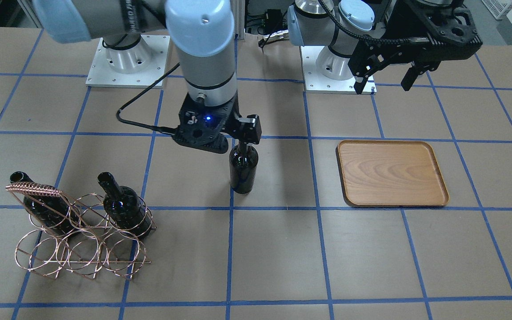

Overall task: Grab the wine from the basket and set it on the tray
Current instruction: 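Raise the right gripper back over the wire rack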

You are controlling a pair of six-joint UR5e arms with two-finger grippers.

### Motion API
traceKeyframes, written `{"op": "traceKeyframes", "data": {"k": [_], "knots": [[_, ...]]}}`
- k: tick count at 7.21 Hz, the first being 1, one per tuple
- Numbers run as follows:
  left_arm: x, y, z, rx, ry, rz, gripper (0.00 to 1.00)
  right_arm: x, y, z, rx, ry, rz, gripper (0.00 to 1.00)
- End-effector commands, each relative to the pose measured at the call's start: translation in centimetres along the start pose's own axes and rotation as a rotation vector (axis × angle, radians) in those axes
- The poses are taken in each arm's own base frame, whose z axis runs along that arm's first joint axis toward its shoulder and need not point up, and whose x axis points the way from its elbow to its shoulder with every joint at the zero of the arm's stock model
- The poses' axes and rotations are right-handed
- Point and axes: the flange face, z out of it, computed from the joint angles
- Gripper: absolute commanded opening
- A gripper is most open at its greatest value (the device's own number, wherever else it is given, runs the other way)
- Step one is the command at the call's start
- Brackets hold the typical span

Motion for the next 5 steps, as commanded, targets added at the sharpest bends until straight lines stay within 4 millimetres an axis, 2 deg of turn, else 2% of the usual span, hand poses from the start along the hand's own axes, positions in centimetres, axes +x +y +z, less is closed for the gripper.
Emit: {"op": "traceKeyframes", "data": {"k": [1,2,3,5], "knots": [[0.1,0.0,0.1,-0.002,0.000,0.001,1.00,8.7,-1.0,-7.0,0.072,0.053,-0.206,1.00],[0.1,0.0,0.0,0.000,0.000,0.001,1.00,12.0,-1.0,-9.0,0.080,0.051,-0.215,1.00],[0.1,0.0,0.0,0.000,0.000,0.003,1.00,14.0,-0.6,-10.1,0.079,0.049,-0.215,1.00],[0.1,0.0,0.1,-0.002,0.000,0.003,1.00,14.9,0.2,-8.4,0.029,0.062,-0.195,1.00]]}}
